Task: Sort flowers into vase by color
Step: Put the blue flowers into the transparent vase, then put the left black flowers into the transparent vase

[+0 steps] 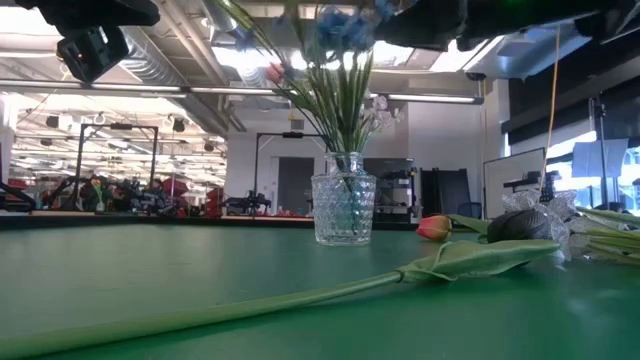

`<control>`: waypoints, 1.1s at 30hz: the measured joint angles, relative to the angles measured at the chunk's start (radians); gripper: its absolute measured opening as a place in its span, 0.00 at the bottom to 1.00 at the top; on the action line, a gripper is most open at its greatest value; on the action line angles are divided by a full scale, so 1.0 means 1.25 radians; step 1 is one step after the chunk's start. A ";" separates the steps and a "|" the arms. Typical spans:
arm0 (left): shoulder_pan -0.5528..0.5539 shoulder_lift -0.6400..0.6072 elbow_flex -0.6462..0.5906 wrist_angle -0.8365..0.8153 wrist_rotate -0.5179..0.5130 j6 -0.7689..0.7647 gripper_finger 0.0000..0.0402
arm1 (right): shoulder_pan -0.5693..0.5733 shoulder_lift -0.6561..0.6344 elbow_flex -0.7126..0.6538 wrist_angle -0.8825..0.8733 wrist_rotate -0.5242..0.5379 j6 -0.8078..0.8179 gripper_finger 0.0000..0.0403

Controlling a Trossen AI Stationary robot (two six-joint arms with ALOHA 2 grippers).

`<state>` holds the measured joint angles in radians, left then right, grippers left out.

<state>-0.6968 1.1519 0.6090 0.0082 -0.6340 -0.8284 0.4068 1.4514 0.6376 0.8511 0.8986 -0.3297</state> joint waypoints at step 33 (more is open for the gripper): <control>-0.112 0.094 0.001 -0.057 0.301 -0.105 0.00 | 0.392 -0.075 0.001 0.010 0.227 0.034 0.76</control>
<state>-0.8366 1.2700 0.6102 -0.0628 -0.2583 -0.9602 0.8970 1.3582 0.6384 0.8631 1.1828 -0.2877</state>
